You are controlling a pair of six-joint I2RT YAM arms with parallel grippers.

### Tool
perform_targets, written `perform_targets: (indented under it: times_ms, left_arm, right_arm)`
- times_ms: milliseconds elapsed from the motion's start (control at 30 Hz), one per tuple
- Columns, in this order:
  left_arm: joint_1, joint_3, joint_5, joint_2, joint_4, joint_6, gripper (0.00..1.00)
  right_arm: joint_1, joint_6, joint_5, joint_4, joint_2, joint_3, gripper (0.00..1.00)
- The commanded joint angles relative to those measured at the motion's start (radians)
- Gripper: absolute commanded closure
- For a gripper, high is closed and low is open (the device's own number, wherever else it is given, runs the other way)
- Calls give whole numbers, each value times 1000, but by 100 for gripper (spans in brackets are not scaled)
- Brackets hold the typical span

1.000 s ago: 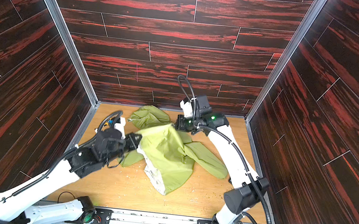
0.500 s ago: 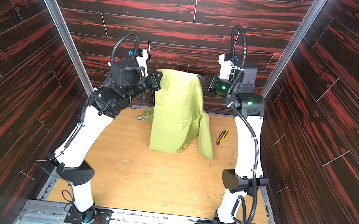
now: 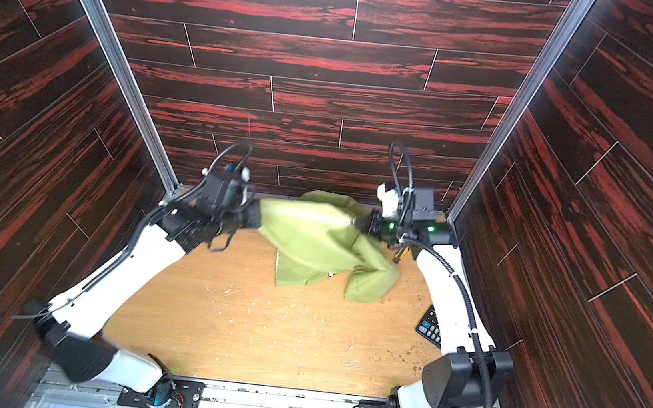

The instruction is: Zip up the jacket

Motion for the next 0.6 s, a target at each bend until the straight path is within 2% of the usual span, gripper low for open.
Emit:
perform_targets:
  times_ms: [0,100,267,467,567]
  left_arm:
    - [44,-159,-128,-184,39,-109,100]
    - [56,-291,-140,-274,21,-158,100]
    - [71,-424,-184,-384,-39,-217,100]
    - [107,-474,-263,-464,-153,-263,100]
    - [137,-479,-269,-479,-190,-267,100]
  right_arm:
    - [-18,-29,67,17,-85,-98,100]
    - [-20,-41,129,14,-81,-142,100]
    - [-23,-50,212,-19,-36,-123,100]
    - [-29,-45,255,-35,5,-67,100]
    - [-34,-48,282,-48,24,-43,100]
